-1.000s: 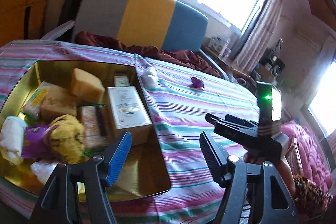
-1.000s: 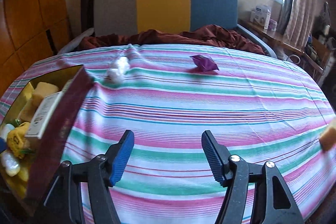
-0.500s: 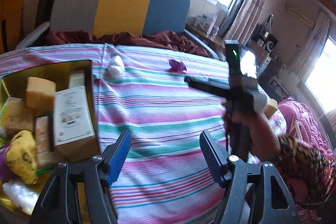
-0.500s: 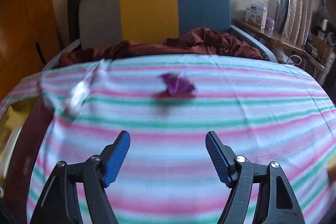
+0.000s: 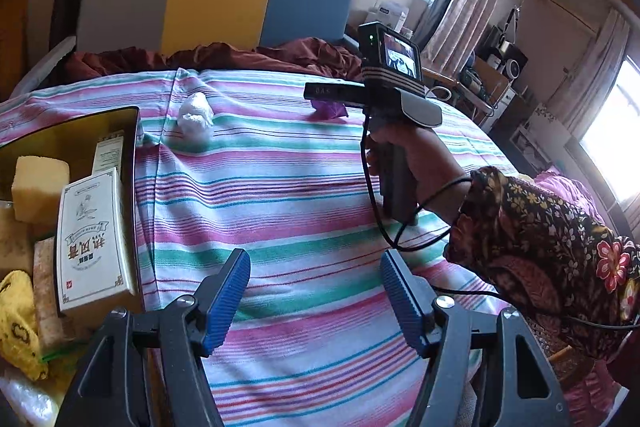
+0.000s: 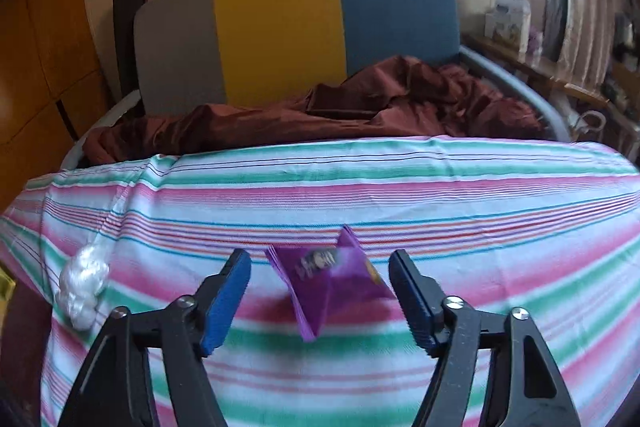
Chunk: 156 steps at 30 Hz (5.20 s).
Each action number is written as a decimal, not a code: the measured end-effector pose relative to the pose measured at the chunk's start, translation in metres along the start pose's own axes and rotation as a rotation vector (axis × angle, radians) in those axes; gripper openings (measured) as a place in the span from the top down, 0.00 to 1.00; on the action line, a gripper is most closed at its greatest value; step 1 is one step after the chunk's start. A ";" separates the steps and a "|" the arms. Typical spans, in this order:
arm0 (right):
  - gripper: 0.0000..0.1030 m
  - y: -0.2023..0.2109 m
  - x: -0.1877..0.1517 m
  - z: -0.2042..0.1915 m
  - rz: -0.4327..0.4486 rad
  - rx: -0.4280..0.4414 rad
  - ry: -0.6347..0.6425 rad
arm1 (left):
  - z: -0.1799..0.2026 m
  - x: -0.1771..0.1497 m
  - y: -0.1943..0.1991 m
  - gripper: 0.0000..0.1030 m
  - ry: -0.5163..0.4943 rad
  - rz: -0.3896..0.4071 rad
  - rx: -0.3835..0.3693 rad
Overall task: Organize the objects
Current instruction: 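Grasp the purple snack packet with the right tool, then grasp the second plastic-wrapped bundle with the left tool while the right tool holds the packet, then carry the plastic bundle into the gold tray and open the left tool, then lower the purple packet into the gold tray and open the right tool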
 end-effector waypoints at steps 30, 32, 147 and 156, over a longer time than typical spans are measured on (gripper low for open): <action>0.58 0.055 -0.052 0.022 0.034 -0.094 -0.110 | -0.071 0.145 -0.134 0.34 -0.003 -0.127 0.389; 0.58 0.055 -0.053 0.024 0.036 -0.089 -0.122 | -0.079 0.145 -0.146 0.35 -0.009 -0.155 0.438; 0.58 0.216 -0.184 -0.299 0.045 0.467 0.326 | -0.219 -0.041 0.143 0.54 0.405 0.190 0.523; 0.58 0.190 -0.196 -0.320 -0.037 0.424 0.341 | -0.211 -0.046 0.161 0.54 0.385 0.199 0.626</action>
Point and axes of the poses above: each gripper's, at about its wrist camera, not at the fingertips, and y roughly against the way its jaws point, z to its right, x to its top, the point moved 4 cm from there along -y, roughly the way its jaws point, and after that the axes turned 6 degrees about x, right-handed, at the moved point
